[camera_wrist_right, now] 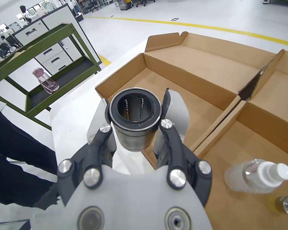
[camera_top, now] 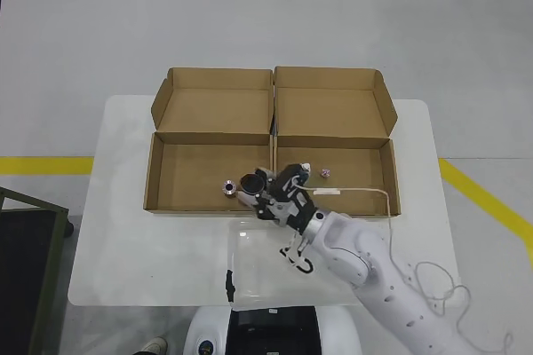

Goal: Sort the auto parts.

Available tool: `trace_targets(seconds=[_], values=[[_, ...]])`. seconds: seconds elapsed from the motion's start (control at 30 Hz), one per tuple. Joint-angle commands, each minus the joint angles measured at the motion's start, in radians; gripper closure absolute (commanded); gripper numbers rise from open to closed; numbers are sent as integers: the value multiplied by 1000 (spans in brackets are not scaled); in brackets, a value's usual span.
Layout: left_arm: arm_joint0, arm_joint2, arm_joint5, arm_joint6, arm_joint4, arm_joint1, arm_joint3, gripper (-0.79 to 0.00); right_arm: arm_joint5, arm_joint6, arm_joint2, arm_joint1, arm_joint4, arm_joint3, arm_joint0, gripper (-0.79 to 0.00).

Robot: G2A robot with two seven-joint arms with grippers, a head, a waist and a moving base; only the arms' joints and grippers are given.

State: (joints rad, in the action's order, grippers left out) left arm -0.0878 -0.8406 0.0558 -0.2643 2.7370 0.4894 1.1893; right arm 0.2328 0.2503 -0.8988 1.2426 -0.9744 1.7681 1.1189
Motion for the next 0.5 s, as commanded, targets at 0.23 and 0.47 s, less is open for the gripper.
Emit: trace_targets(seconds=[0.23,0.47], values=[[0,0,0,0,0,0,0,-785,-78,14,69,33,-94,-104,-100,0],[0,0,0,0,0,0,0,-785,-124,40,107,56,-168,-177,-151,0]])
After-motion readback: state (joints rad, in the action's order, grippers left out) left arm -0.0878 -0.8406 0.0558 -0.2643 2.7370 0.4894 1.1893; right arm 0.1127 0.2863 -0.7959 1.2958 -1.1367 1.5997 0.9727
